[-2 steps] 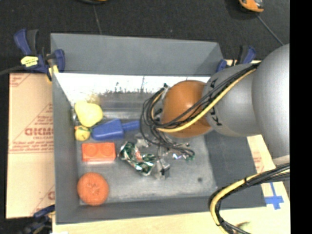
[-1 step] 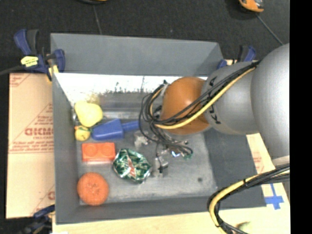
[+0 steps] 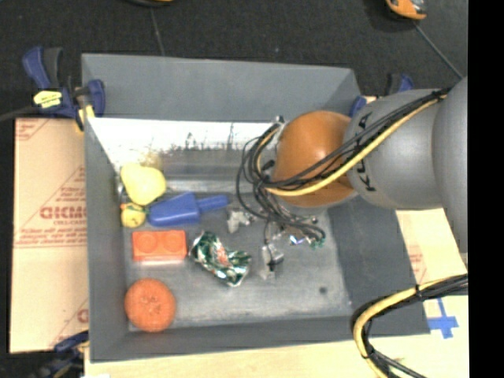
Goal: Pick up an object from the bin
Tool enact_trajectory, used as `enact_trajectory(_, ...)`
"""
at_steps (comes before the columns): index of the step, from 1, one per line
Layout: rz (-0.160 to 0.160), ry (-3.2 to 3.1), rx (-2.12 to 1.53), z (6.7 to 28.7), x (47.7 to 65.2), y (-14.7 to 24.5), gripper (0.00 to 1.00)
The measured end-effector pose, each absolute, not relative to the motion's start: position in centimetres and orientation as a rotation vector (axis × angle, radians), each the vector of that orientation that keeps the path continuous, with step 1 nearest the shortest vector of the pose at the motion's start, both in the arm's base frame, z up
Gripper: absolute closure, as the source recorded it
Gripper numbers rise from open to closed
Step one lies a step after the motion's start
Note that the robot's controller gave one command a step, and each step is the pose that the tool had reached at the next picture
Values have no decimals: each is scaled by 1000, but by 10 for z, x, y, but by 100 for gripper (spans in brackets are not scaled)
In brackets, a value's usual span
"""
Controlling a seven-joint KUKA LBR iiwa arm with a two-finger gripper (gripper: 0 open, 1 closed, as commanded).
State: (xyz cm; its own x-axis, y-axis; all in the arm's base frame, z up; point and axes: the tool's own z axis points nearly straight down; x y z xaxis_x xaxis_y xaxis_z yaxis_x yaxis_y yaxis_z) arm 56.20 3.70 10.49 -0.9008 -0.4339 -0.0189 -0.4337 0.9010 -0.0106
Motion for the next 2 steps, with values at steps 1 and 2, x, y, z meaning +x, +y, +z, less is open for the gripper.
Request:
enact_trajectory(1, -5, 3050, -661, 93, 542, 63, 0)
enact_trajectory(2, -13, 3009, -807, 77, 541, 64, 0)
